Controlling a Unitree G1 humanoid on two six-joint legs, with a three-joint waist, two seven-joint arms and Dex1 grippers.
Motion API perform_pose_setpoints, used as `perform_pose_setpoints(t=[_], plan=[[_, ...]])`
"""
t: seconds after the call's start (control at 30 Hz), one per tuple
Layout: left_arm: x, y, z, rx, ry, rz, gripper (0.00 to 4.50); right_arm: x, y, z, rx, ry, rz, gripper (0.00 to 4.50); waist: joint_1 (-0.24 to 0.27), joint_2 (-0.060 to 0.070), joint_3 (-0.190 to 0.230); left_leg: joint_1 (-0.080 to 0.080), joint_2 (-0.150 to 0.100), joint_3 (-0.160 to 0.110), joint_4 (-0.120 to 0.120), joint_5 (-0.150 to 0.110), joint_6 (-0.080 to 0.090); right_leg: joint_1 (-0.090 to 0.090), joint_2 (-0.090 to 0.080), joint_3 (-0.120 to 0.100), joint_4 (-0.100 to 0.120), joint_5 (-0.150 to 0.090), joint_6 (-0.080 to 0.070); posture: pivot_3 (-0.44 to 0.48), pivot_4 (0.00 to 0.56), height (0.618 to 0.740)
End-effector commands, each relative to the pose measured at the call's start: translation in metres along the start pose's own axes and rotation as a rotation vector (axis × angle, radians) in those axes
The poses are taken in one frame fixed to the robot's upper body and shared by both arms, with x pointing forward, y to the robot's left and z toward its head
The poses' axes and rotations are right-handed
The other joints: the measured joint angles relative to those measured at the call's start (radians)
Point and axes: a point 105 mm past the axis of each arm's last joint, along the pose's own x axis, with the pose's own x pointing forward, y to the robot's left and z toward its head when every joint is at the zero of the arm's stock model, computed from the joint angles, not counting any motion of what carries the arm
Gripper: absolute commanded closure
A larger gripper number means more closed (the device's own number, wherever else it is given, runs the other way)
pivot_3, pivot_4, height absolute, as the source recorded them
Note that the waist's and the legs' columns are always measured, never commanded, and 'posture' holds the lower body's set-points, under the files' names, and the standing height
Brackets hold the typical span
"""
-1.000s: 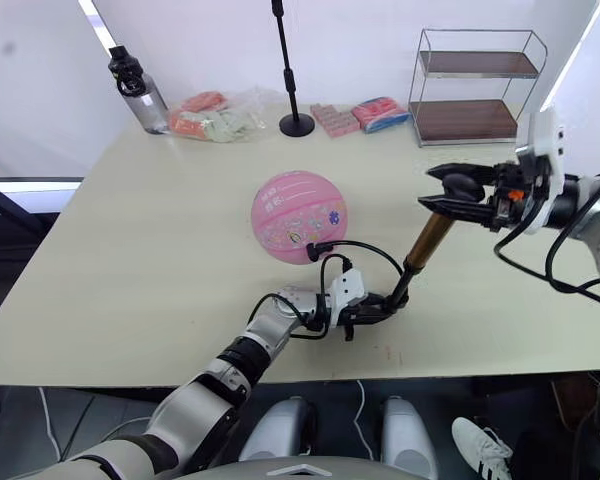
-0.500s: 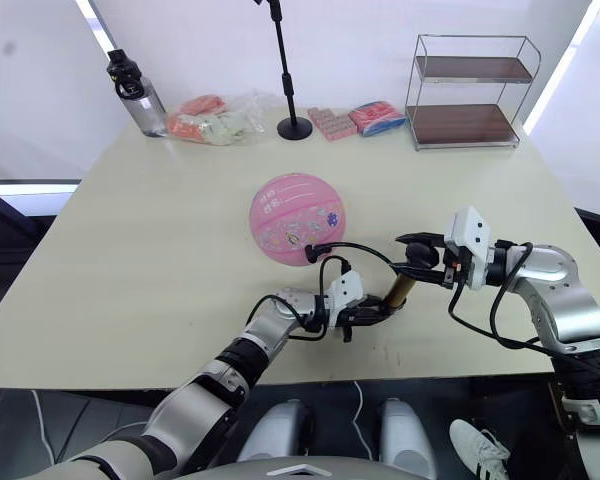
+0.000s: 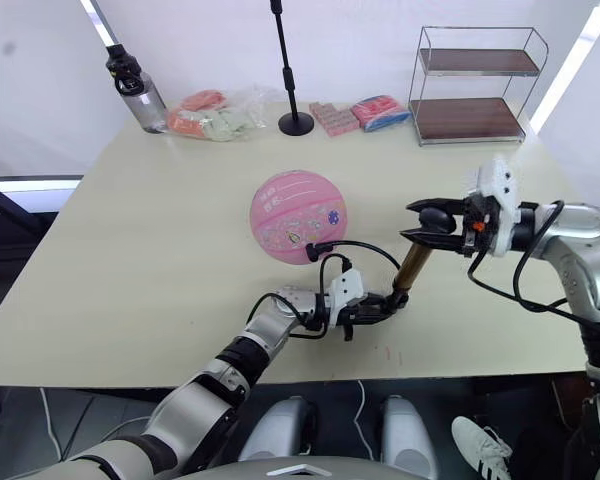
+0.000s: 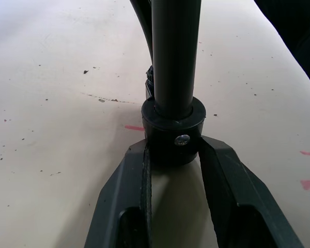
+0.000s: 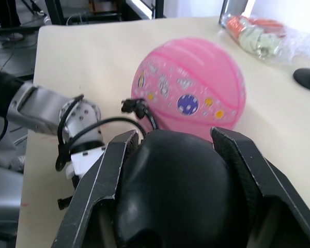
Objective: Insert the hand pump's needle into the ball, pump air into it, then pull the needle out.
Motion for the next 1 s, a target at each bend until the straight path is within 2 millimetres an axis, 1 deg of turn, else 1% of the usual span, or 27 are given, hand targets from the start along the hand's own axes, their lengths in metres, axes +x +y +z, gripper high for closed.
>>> perform_pose_setpoints(t=[0.03,0.1,0.27,0.37,0.43,0.5,0.67,0.87,0.9,1.0], plan=[[-0.021,-0.022,-0.076,-0.171,0.261,-0.014,3.57,-0.023,-0.012,0.052,-0.134,-0.074,-0.074,2.76,0.000,0.000,0.002,0.000,0.000,0.000,0.000,0.000,0.000,0.000,0.000,0.000,0.000,0.000,0.000,0.000,0.150,0.740],[-0.021,-0.022,-0.076,-0.172,0.260,-0.013,3.57,-0.028,-0.014,0.066,-0.152,-0.093,-0.079,2.76,0.000,0.000,0.003,0.000,0.000,0.000,0.000,0.000,0.000,0.000,0.000,0.000,0.000,0.000,0.000,0.000,0.150,0.740],[-0.021,-0.022,-0.076,-0.175,0.258,-0.011,3.57,-0.034,-0.017,0.093,-0.192,-0.138,-0.087,2.76,-0.001,0.001,0.004,0.000,0.000,0.000,0.000,0.000,0.000,0.000,0.000,0.000,0.000,0.000,0.000,0.000,0.150,0.740],[-0.021,-0.022,-0.076,-0.175,0.258,-0.010,3.57,-0.034,-0.017,0.103,-0.202,-0.160,-0.086,2.76,-0.001,0.001,0.004,0.000,0.000,0.000,0.000,0.000,0.000,-0.001,0.000,0.000,0.000,0.000,0.000,0.000,0.150,0.740],[-0.021,-0.023,-0.076,-0.176,0.257,-0.009,3.57,-0.031,-0.015,0.104,-0.188,-0.181,-0.075,2.76,-0.001,0.001,0.005,0.000,0.000,0.000,0.000,0.000,0.000,-0.001,0.000,0.000,0.000,0.000,0.000,0.000,0.150,0.740],[-0.020,-0.023,-0.076,-0.177,0.255,-0.009,3.57,-0.026,-0.013,0.093,-0.162,-0.161,-0.056,2.76,-0.001,0.001,0.004,-0.001,0.000,0.001,0.000,0.000,0.000,-0.002,-0.001,0.001,0.000,0.000,0.000,0.000,0.150,0.740],[-0.020,-0.023,-0.076,-0.180,0.253,-0.007,3.57,-0.012,-0.006,0.045,-0.091,-0.057,-0.027,2.76,0.000,0.000,0.003,0.000,0.000,0.000,0.000,0.000,0.000,-0.001,-0.001,0.000,0.000,0.000,0.000,0.000,0.150,0.740],[-0.020,-0.023,-0.076,-0.179,0.254,-0.005,3.57,0.003,0.003,0.003,0.002,-0.043,-0.009,2.76,-0.005,-0.003,-0.002,0.003,0.001,0.000,0.000,0.000,0.000,0.001,-0.001,0.000,0.000,-0.002,0.003,0.000,0.150,0.740],[-0.020,-0.023,-0.076,-0.179,0.255,-0.004,3.57,0.008,0.006,-0.010,0.026,-0.032,-0.006,2.76,-0.005,-0.003,-0.003,0.003,0.001,0.000,0.000,0.000,0.000,0.001,0.000,0.000,0.000,-0.002,0.003,0.000,0.150,0.740],[-0.020,-0.022,-0.076,-0.178,0.256,-0.003,3.57,0.017,0.016,-0.035,0.077,-0.024,0.004,2.76,-0.005,-0.005,-0.008,0.003,0.002,-0.001,0.000,0.000,0.000,0.001,0.001,0.000,0.000,-0.002,0.003,0.000,0.150,0.740]])
